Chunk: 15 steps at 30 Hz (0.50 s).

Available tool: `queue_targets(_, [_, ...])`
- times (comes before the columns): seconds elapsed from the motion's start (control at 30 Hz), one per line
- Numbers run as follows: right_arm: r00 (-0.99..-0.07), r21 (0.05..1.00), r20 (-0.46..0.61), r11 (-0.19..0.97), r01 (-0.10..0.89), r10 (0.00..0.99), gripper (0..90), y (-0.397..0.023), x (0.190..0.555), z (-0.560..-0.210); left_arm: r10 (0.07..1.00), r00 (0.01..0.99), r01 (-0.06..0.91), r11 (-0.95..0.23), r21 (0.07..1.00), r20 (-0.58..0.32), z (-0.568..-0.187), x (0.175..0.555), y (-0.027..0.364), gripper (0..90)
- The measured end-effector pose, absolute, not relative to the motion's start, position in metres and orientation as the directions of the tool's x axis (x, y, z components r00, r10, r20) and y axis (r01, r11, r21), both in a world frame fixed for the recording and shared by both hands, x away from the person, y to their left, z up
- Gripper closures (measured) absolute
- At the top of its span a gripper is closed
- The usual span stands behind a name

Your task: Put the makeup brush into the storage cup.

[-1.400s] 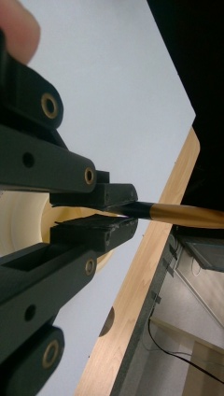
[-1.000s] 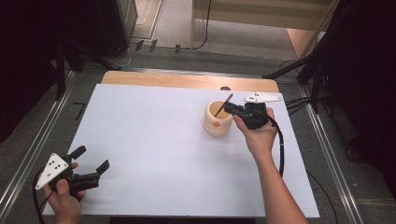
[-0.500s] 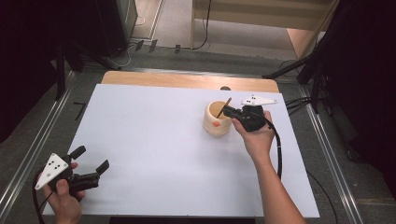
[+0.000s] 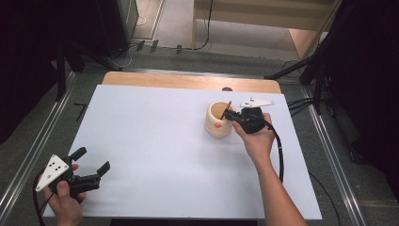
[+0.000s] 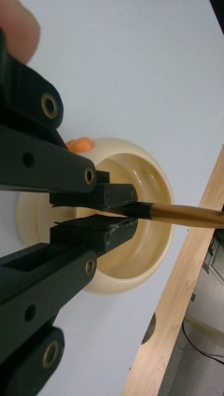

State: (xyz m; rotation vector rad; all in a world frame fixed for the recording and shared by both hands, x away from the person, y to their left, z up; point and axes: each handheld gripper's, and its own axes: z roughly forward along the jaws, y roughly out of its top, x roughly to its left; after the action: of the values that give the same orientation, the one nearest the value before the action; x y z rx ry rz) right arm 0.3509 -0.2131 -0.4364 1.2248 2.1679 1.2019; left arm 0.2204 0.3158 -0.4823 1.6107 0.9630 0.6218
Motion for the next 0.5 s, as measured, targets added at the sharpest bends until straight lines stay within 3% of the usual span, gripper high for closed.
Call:
queue_targets(0.23, [-0.539, 0.820, 0.101, 0.236, 0.521, 0.836, 83.4, -0.2139, 0.3513, -0.4362, 0.843, 0.531, 0.263, -0.064, 0.963, -0.090, -0.4822, 0.2203, 0.3161, 0.0])
queue_targets(0.27, [-0.541, 0.828, 0.117, 0.219, 0.516, 0.833, 78.1, -0.2147, 0.3507, -0.4355, 0.843, 0.531, 0.263, -0.064, 0.963, -0.089, -0.4822, 0.2203, 0.3161, 0.0])
queue_targets(0.5, [-0.531, 0.838, 0.116, 0.205, 0.506, 0.840, 72.3, -0.2167, 0.3464, -0.4310, 0.842, 0.532, 0.264, -0.065, 0.962, -0.089, -0.4823, 0.2205, 0.3156, 0.0])
